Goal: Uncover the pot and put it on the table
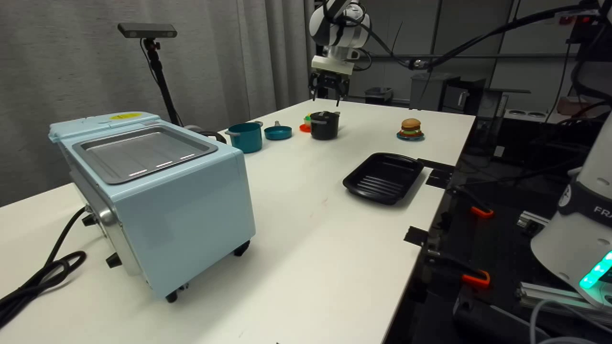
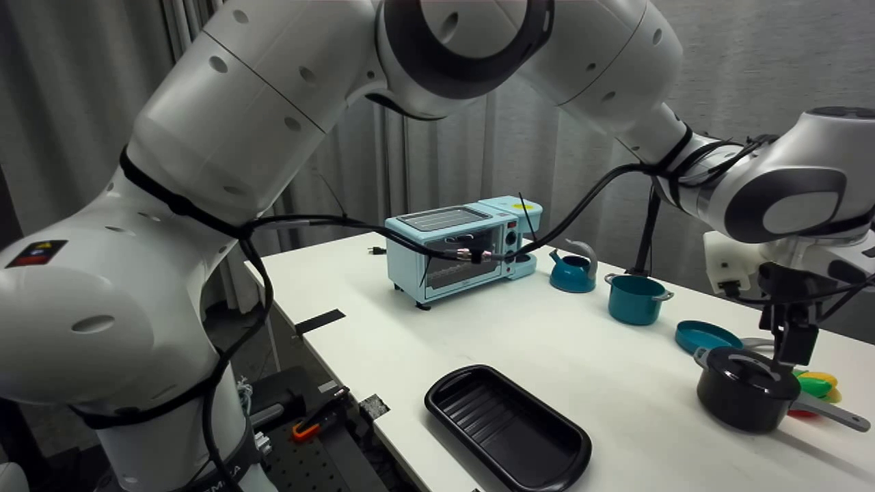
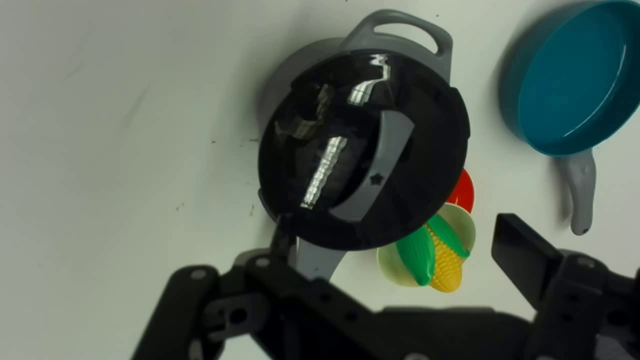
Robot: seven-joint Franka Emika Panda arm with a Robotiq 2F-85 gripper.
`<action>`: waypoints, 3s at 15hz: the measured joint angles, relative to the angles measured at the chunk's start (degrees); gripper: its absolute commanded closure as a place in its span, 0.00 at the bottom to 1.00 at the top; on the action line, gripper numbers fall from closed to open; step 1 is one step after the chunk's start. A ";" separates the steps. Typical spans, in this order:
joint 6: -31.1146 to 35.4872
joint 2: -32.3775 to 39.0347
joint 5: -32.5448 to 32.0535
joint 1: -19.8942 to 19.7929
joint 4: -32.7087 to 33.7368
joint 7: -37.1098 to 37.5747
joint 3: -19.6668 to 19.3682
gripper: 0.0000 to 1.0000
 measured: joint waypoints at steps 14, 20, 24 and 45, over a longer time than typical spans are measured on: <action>-2.16 0.00 -0.04 0.00 0.15 -0.01 -0.23 0.00; -2.92 -3.61 -0.05 0.96 -2.42 0.04 -0.35 0.00; -3.66 -10.58 -0.05 3.06 -8.12 0.73 -0.35 0.00; 2.52 -6.06 -0.05 5.04 -8.73 5.29 0.09 0.00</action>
